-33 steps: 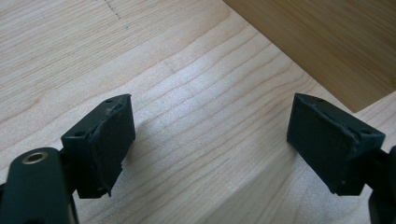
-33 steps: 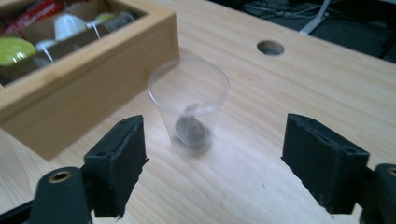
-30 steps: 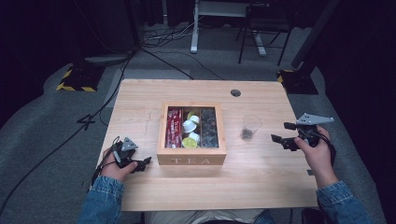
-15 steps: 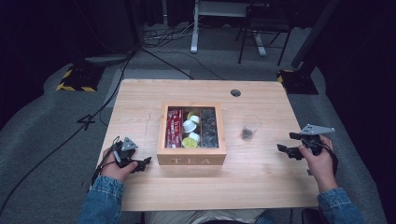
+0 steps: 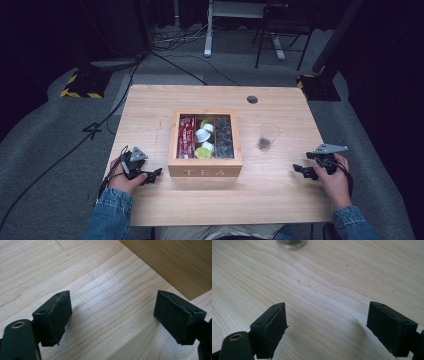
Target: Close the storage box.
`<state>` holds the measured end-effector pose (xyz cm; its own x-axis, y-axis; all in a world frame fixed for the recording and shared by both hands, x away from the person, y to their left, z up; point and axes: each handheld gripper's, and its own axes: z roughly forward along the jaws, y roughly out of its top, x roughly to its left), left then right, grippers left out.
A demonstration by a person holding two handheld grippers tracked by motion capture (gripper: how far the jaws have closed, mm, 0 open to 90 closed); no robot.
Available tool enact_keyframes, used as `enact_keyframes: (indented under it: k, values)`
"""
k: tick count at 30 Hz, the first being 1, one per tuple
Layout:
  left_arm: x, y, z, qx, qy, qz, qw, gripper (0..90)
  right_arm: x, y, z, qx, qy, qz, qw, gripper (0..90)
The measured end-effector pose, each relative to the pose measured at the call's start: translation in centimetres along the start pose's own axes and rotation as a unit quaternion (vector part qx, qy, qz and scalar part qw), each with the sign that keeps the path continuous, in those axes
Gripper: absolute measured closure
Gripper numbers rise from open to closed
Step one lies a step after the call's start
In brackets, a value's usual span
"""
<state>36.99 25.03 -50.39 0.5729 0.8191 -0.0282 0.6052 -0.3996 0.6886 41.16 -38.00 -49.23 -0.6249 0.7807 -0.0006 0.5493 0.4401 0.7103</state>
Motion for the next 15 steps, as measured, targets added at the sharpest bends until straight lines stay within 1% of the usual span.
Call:
enact_keyframes:
  k: [1,3,4,7,9,10,11,12,13,15]
  values:
    - [0.0,0.0,0.0,0.0,0.0,0.0,1.0,15.4,0.0,-0.1,0.2,0.005,0.001,-0.001,1.0,16.1]
    - [0.0,0.0,0.0,0.0,0.0,0.0,1.0,15.4,0.0,-0.2,0.3,0.006,-0.001,-0.002,1.0,16.1]
    - [0.0,0.0,0.0,0.0,0.0,0.0,1.0,15.3,0.1,-0.3,0.6,0.009,-0.005,0.001,0.9999,14.9]
    - [0.0,0.0,0.0,0.0,0.0,0.0,1.0,15.3,0.1,-0.3,0.7,0.003,-0.007,0.003,1.0,15.3]
    - [0.0,0.0,0.0,-0.001,0.001,0.001,1.0,15.3,0.2,-0.4,0.8,-0.001,-0.012,0.007,0.9999,11.5]
    - [0.0,0.0,0.0,0.0,0.001,0.001,1.0,15.3,0.3,-0.6,1.0,-0.008,-0.019,0.014,0.9997,7.0]
    - [0.0,0.0,0.0,0.0,0.001,0.001,1.0,15.3,0.3,-0.6,1.0,-0.008,-0.019,0.014,0.9997,7.0]
    - [0.0,0.0,0.0,0.0,0.001,0.001,1.0,15.3,0.3,-0.5,1.2,-0.007,-0.025,0.019,0.9995,3.9]
    - [0.0,0.0,0.0,-0.001,0.001,0.001,1.0,15.3,0.3,-0.5,1.2,-0.004,-0.028,0.022,0.9993,2.9]
    - [0.0,0.1,0.1,-0.001,0.0,0.002,1.0,15.2,0.3,-0.5,1.3,-0.002,-0.029,0.022,0.9994,2.1]
